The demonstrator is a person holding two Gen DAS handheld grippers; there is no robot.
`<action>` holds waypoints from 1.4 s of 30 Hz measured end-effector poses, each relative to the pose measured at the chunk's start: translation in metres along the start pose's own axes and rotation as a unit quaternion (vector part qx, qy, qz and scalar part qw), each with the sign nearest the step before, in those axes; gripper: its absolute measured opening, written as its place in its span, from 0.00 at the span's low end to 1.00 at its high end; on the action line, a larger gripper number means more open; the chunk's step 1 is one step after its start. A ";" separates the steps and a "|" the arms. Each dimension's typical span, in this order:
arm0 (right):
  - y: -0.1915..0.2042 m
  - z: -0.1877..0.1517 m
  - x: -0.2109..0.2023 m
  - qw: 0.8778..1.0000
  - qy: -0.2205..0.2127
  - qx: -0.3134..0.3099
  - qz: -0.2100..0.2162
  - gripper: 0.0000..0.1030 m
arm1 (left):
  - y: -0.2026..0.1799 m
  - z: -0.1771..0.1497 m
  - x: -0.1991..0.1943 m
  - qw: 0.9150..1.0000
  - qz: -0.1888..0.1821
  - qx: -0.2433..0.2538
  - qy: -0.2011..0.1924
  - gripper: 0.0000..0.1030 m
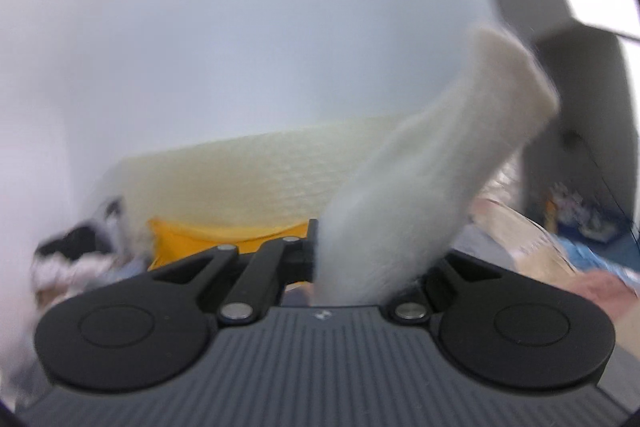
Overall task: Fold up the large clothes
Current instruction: 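Carry the sleeve across the sweater body with the right gripper and release, then move the left gripper to the cuff of the other sleeve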
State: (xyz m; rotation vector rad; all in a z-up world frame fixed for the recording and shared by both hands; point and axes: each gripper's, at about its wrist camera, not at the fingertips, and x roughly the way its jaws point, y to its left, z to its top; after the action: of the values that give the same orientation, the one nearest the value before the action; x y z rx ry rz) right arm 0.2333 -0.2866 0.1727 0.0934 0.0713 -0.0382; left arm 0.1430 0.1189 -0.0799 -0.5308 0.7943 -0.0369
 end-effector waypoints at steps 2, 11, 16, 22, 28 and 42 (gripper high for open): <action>0.044 -0.011 -0.012 0.999 0.008 -0.045 0.029 0.10 | 0.010 0.005 -0.009 1.000 -0.003 -0.013 -0.013 0.72; 0.192 -0.123 -0.069 0.960 0.086 -0.201 0.177 0.10 | 0.043 0.012 -0.032 0.997 -0.034 -0.064 -0.030 0.72; 0.224 -0.201 -0.079 0.941 0.161 -0.222 0.200 0.11 | 0.048 0.014 -0.036 0.996 -0.039 -0.073 -0.044 0.72; 0.251 -0.257 -0.085 0.925 0.223 -0.231 0.204 0.13 | 0.045 0.011 -0.034 0.995 -0.051 -0.065 -0.048 0.72; 0.251 -0.264 -0.106 0.914 0.241 -0.222 0.238 0.46 | 0.031 0.009 -0.039 0.996 -0.064 -0.026 -0.063 0.72; 0.162 -0.230 -0.148 0.938 0.213 -0.113 0.249 0.54 | -0.011 -0.018 -0.028 0.996 -0.041 0.063 -0.044 0.65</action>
State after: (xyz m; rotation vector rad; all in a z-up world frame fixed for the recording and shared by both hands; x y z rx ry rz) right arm 0.0760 -0.0984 -0.0299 -0.1152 0.4825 0.4999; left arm 0.1123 0.1081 -0.0664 -0.4417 0.6795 -0.1383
